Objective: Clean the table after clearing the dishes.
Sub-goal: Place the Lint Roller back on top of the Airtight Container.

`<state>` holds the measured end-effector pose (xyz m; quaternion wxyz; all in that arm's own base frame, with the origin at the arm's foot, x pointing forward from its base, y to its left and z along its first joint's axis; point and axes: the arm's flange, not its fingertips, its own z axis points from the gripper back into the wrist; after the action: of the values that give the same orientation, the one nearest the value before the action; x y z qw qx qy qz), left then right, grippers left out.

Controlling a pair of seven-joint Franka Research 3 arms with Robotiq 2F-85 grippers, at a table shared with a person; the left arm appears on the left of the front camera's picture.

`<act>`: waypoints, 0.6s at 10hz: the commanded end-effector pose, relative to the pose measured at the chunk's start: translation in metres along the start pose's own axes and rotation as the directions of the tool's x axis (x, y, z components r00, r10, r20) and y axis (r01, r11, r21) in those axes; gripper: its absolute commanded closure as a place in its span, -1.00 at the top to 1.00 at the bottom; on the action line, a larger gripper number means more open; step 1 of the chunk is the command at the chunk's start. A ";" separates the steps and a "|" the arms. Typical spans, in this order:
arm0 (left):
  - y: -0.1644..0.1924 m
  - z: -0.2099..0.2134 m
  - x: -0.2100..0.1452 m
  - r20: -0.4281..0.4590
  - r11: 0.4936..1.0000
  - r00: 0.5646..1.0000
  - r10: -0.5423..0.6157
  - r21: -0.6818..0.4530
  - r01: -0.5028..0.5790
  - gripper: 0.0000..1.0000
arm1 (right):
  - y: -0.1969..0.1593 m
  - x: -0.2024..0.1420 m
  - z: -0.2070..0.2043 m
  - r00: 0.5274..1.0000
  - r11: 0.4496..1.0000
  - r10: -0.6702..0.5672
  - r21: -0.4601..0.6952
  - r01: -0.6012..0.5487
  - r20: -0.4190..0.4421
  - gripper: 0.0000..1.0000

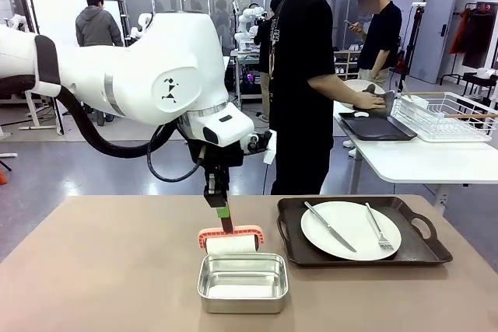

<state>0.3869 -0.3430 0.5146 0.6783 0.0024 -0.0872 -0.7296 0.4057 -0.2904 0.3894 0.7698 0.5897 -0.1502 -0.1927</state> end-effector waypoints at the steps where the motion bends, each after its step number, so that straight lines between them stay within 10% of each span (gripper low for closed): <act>1: 0.007 -0.004 0.003 0.014 0.998 0.999 -0.034 -0.052 0.034 -0.59 | 0.003 -0.002 0.001 1.000 1.000 0.003 0.002 -0.003 0.003 1.00; 6: 0.018 -0.040 0.022 -0.011 0.991 0.996 -0.084 -0.104 0.083 -0.59 | 0.003 -0.002 0.001 1.000 1.000 0.003 0.002 -0.003 0.003 1.00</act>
<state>0.4034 -0.3696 0.4750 0.6614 -0.0198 -0.0512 -0.7480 0.4057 -0.2904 0.3894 0.7698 0.5897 -0.1502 -0.1927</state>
